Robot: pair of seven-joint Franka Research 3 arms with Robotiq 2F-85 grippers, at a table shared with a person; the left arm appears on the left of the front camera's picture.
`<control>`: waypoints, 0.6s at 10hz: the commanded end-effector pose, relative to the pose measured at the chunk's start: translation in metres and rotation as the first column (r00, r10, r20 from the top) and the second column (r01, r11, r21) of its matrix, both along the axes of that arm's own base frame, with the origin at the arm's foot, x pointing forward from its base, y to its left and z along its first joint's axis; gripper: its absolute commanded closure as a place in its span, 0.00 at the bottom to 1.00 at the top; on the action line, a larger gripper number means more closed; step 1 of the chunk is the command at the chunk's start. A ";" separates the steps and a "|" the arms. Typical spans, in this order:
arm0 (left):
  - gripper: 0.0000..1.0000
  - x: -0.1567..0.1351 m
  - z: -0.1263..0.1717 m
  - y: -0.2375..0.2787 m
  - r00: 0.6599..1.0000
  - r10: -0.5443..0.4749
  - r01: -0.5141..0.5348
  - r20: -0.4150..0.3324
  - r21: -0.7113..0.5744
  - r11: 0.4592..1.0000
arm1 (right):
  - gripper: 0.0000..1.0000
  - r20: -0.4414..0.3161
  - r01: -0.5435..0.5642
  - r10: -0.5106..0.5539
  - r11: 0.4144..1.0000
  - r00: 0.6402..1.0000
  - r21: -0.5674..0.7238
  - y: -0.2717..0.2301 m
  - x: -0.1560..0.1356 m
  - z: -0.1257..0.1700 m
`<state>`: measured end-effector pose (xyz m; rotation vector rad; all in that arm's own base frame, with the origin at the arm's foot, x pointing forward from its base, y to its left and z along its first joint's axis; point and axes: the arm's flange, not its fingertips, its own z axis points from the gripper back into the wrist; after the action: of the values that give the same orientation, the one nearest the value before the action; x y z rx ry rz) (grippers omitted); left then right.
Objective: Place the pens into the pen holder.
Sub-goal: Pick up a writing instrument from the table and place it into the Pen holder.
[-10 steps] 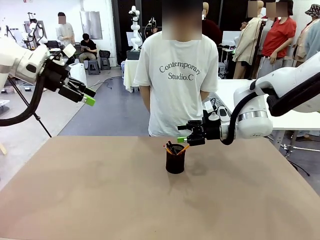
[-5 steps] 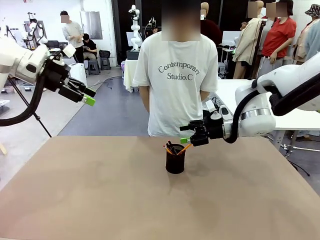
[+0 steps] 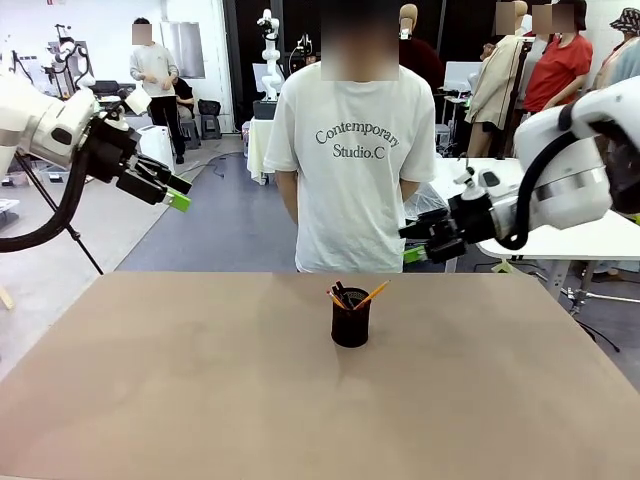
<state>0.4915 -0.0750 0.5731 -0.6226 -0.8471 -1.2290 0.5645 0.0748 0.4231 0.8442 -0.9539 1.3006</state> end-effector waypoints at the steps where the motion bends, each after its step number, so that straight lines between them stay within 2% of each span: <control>1: 0.00 0.000 0.000 0.002 1.000 0.003 -0.003 -0.001 0.003 1.000 | 0.00 0.007 0.007 -0.007 0.999 1.000 -0.052 -0.030 -0.007 0.020; 2: 0.00 0.000 0.000 0.002 1.000 0.003 -0.003 -0.001 0.003 1.000 | 0.00 0.019 0.056 -0.055 0.996 0.998 -0.072 -0.050 -0.014 0.032; 3: 0.00 0.000 0.000 0.002 1.000 0.003 -0.003 -0.001 0.003 1.000 | 0.00 0.012 0.055 -0.054 0.994 0.998 -0.098 -0.069 -0.014 0.040; 6: 0.00 0.000 0.000 0.002 1.000 0.003 -0.003 -0.001 0.003 1.000 | 0.00 -0.078 0.083 -0.095 0.987 0.992 -0.141 -0.106 -0.013 0.061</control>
<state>0.4915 -0.0749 0.5731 -0.6225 -0.8472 -1.2289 0.5476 -0.0322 0.4716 0.7089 -0.8792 1.2557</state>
